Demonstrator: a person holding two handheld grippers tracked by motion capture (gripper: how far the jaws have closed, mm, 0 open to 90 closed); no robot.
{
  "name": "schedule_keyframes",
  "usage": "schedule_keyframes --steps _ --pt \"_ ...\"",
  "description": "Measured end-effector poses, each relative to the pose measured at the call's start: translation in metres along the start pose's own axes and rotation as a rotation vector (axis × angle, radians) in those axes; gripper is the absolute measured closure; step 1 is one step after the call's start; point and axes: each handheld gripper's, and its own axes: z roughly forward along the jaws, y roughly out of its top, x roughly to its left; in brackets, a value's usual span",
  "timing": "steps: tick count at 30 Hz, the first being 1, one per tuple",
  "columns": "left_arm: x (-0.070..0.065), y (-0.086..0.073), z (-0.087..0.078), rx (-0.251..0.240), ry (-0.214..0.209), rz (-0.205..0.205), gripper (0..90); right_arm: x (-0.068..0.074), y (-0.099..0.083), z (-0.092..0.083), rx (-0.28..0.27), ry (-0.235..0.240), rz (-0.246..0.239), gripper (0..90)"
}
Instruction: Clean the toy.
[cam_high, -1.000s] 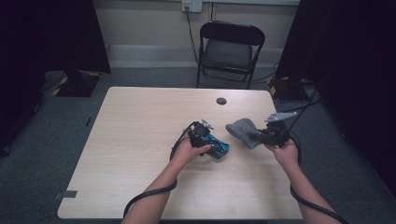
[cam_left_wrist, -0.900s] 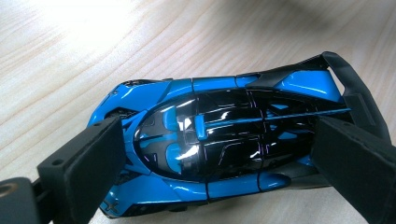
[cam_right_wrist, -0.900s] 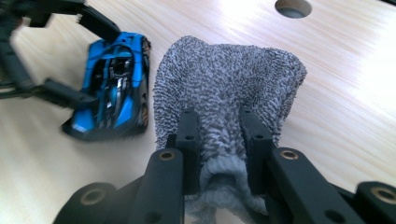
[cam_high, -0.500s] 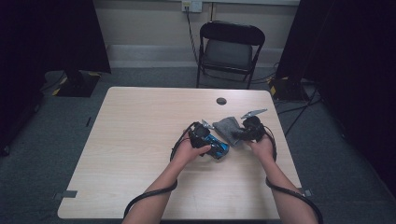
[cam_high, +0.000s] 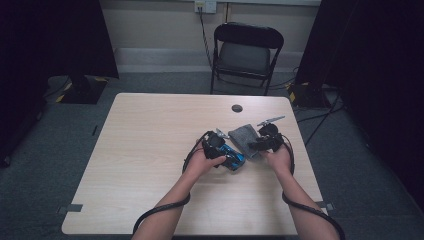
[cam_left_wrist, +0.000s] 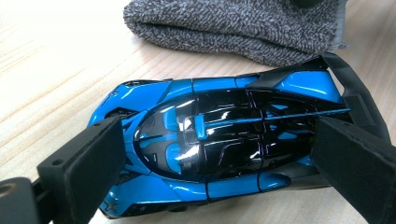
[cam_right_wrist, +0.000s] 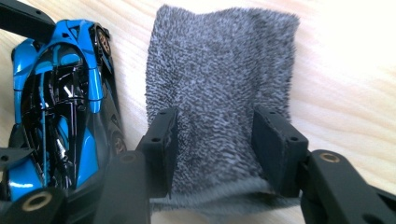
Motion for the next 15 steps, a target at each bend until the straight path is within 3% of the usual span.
schedule_keyframes --steps 5,7,11,15 --pt "0.000 0.000 0.000 -0.001 -0.001 0.001 3.1 0.002 0.000 0.017 0.033 -0.003 0.035 51.8" --pt "0.000 0.000 0.000 -0.001 0.000 0.000 3.1 0.002 0.000 0.023 0.041 -0.010 0.029 56.4" --pt "0.000 0.000 0.000 -0.004 0.001 0.001 3.1 -0.001 0.002 0.027 0.017 0.036 0.050 64.7" --pt "0.000 -0.001 0.000 -0.005 0.000 0.001 3.0 0.005 0.009 0.033 0.006 0.069 0.006 65.3"
